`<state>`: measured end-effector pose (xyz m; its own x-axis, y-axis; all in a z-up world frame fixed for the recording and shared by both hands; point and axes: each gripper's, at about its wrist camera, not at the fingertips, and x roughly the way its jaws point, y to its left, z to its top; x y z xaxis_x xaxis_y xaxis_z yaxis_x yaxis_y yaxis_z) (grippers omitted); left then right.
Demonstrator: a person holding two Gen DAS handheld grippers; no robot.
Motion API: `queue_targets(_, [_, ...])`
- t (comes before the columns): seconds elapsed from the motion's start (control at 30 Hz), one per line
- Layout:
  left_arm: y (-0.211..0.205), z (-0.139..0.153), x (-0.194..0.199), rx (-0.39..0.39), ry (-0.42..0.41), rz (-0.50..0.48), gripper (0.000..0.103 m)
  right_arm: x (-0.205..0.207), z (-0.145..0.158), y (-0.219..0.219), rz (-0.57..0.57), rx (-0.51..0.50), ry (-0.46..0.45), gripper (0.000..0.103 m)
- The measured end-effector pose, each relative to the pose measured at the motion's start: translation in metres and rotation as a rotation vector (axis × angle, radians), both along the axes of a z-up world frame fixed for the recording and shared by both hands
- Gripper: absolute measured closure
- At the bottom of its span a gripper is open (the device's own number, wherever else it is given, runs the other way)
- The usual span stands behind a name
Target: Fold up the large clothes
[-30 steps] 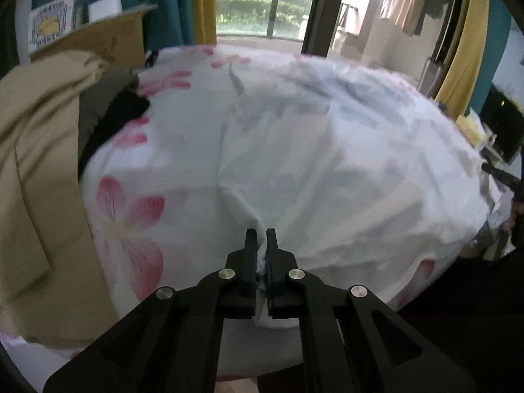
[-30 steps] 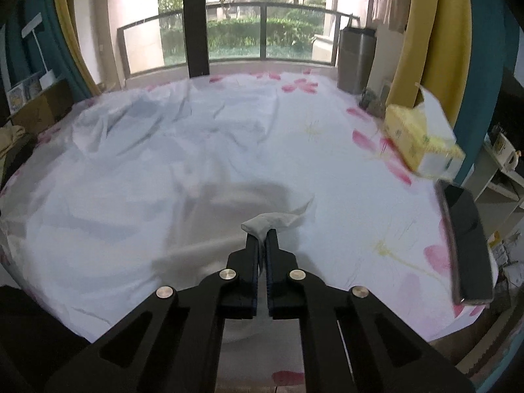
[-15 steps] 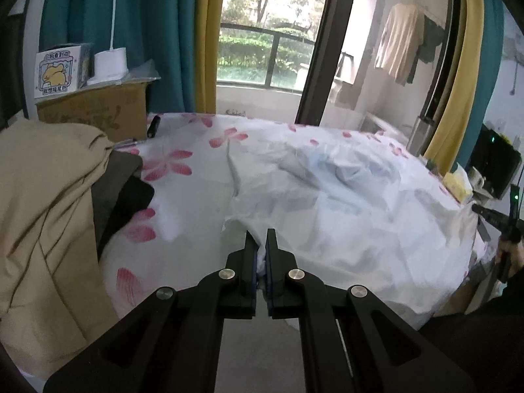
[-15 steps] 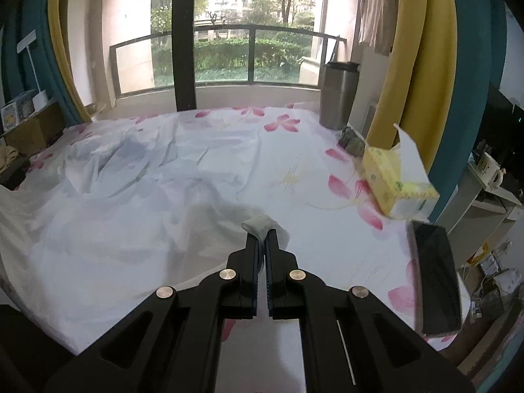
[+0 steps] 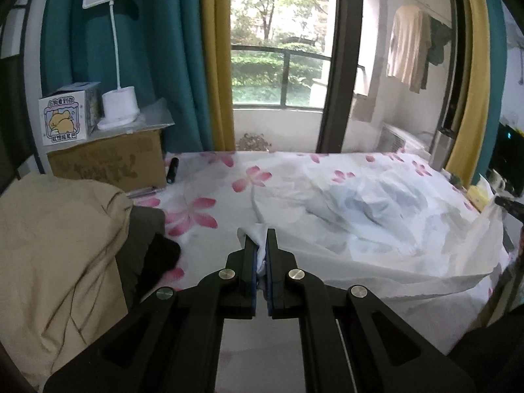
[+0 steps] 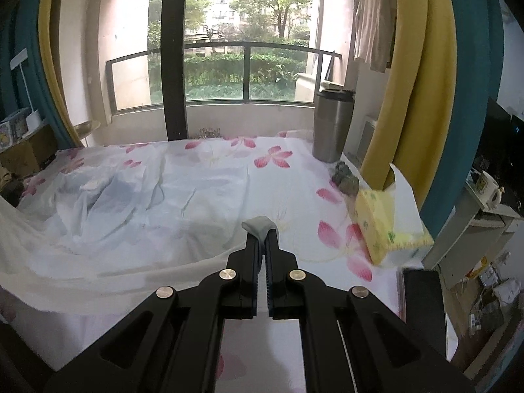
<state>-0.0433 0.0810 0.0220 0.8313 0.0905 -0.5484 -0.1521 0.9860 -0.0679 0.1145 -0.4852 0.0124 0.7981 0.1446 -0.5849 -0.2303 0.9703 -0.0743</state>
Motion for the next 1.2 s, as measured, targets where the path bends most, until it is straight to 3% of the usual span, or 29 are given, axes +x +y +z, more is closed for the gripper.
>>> queue_targets(0.27, [0.017,0.001,0.031,-0.003,-0.027,0.039,0.099,0.033,0.011,-0.001,0.012,0.01,-0.022,0.099])
queue_targets(0.47, [0.031,-0.011,0.056,-0.017,-0.03,0.073,0.099,0.065,0.006,-0.008,0.023,0.075,-0.022,0.099])
queue_targets(0.73, [0.033,-0.024,0.1,0.055,-0.006,0.073,0.099,0.115,0.003,0.004,0.059,0.08,-0.017,0.099])
queue_targets(0.87, [0.04,-0.023,0.123,0.043,-0.017,0.078,0.099,0.141,0.0,0.002,0.078,0.139,0.007,0.099])
queue_targets(0.97, [0.041,-0.022,0.142,0.084,-0.014,0.069,0.099,0.162,-0.003,0.002,0.086,0.159,0.02,0.099])
queue_targets(1.2, [0.052,-0.035,0.193,0.094,0.029,0.058,0.098,0.205,-0.009,0.015,0.116,0.121,0.054,0.099])
